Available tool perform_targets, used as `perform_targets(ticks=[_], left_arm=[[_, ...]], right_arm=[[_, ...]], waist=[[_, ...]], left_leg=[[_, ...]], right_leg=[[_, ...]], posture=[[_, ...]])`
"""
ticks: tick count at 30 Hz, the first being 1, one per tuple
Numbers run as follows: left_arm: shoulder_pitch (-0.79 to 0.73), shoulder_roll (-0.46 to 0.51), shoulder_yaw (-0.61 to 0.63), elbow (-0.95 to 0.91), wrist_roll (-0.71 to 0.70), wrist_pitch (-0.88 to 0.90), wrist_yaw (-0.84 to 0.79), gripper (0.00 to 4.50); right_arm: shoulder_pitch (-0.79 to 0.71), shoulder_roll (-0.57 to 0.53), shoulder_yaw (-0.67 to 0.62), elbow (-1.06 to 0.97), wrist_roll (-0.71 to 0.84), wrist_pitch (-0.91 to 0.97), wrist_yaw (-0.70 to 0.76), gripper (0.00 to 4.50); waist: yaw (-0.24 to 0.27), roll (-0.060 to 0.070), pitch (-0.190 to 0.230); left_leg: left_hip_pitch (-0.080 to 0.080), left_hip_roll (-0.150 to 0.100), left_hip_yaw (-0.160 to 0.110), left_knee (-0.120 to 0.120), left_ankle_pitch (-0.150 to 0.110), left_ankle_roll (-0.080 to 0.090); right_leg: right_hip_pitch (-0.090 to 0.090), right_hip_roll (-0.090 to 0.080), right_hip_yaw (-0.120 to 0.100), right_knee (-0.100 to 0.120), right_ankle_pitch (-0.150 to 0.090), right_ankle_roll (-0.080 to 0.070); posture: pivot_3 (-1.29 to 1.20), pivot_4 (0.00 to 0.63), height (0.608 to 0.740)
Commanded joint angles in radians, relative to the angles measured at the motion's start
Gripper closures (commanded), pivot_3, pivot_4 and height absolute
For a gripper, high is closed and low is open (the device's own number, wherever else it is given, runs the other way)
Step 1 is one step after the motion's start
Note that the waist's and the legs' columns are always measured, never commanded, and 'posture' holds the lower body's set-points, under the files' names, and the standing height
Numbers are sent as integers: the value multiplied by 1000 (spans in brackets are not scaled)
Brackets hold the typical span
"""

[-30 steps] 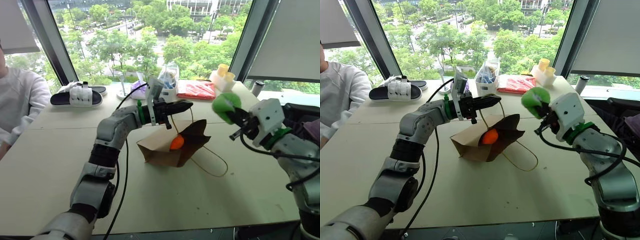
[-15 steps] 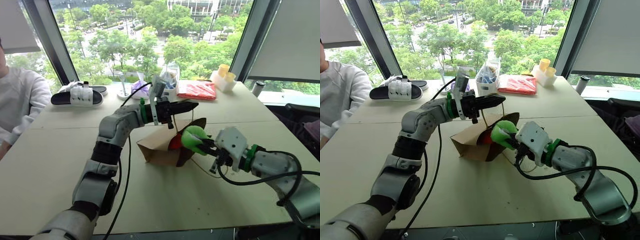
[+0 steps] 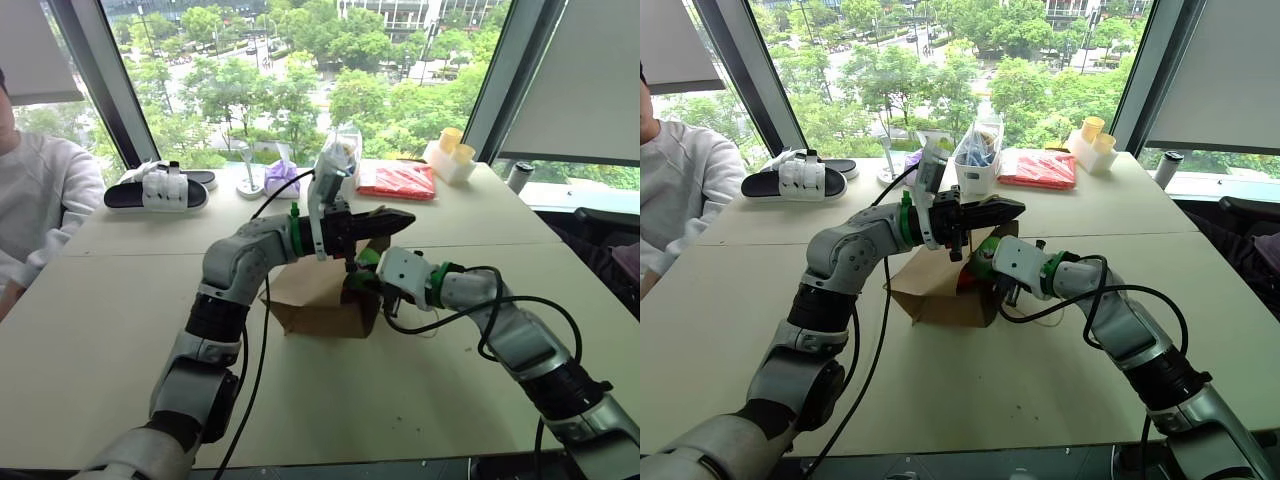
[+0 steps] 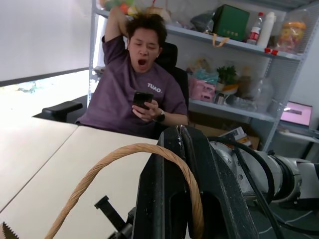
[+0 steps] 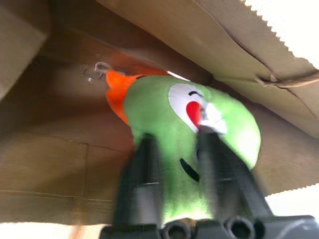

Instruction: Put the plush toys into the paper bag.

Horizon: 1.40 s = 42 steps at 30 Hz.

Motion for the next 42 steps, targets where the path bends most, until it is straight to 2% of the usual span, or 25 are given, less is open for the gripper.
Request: perform_targets(ticks=[1,3,4,9,16,19,24,28,31,34,37,42], left_arm=[[-18,-4,36,15,1,-39,32,4500],[-32,-8,58,51,1,-58,56,4500],[-39,-8,68,64,-5,-61,64,4500],[-60,-11,101,97,-27,-60,78,4500],[-43,-4,108,94,-26,-62,84,4500],[-37,-2,110,82,-25,-59,88,4500],[-27,4,112,72,-28,-57,85,4500],[-31,-2,116,70,-32,-58,86,4500],[-38,-3,119,76,-34,-57,85,4500],[-40,-6,115,80,-35,-58,78,4500],[-42,-12,111,82,-37,-57,78,4500],[-44,-15,106,77,-41,-51,79,4500]], right_arm=[[1,8,-40,-25,2,-25,12,1365],[19,14,-55,-42,7,-26,6,371],[28,18,-62,-50,9,-25,3,83],[60,31,-87,-79,13,-15,6,83],[153,67,-259,-219,150,82,-23,83],[229,94,-426,-346,308,209,-51,83],[426,146,-763,-507,704,568,-121,83],[672,338,-924,-541,1045,686,-287,83],[844,445,-884,-600,1208,692,-376,83],[937,524,-782,-617,1251,677,-465,83],[925,567,-693,-572,1209,641,-542,83],[815,606,-585,-450,1155,599,-634,83]], waist=[[-1,0,0],[0,0,0],[0,0,0],[0,0,0],[3,0,0],[4,0,0],[8,0,0],[19,0,-1],[18,3,-1],[7,3,-1],[6,2,-1],[2,2,-1]], left_leg=[[0,0,0,0,0,0],[0,0,0,0,0,0],[0,0,0,0,0,0],[0,0,0,0,0,0],[0,0,0,0,0,0],[0,0,-1,0,-1,2],[0,-1,-2,0,-3,5],[1,0,-3,-1,-3,5],[1,0,-2,-1,-3,5],[2,0,-1,0,-3,5],[2,0,-2,0,-3,5],[1,1,-3,0,-3,5]], right_leg=[[0,0,0,0,0,0],[0,0,0,0,0,0],[0,0,0,0,0,0],[0,0,0,0,0,0],[0,0,0,0,0,0],[1,0,0,0,0,0],[2,0,0,0,0,0],[2,0,0,0,0,0],[1,0,1,2,0,0],[1,0,1,2,0,-1],[2,1,1,2,0,-1],[1,2,-1,4,0,-1]], posture=[[0,150,740],[0,150,740],[0,150,740],[0,150,740],[0,150,740],[0,150,740],[0,150,740],[0,150,740],[0,150,740],[0,150,740],[0,150,740],[0,150,740]])
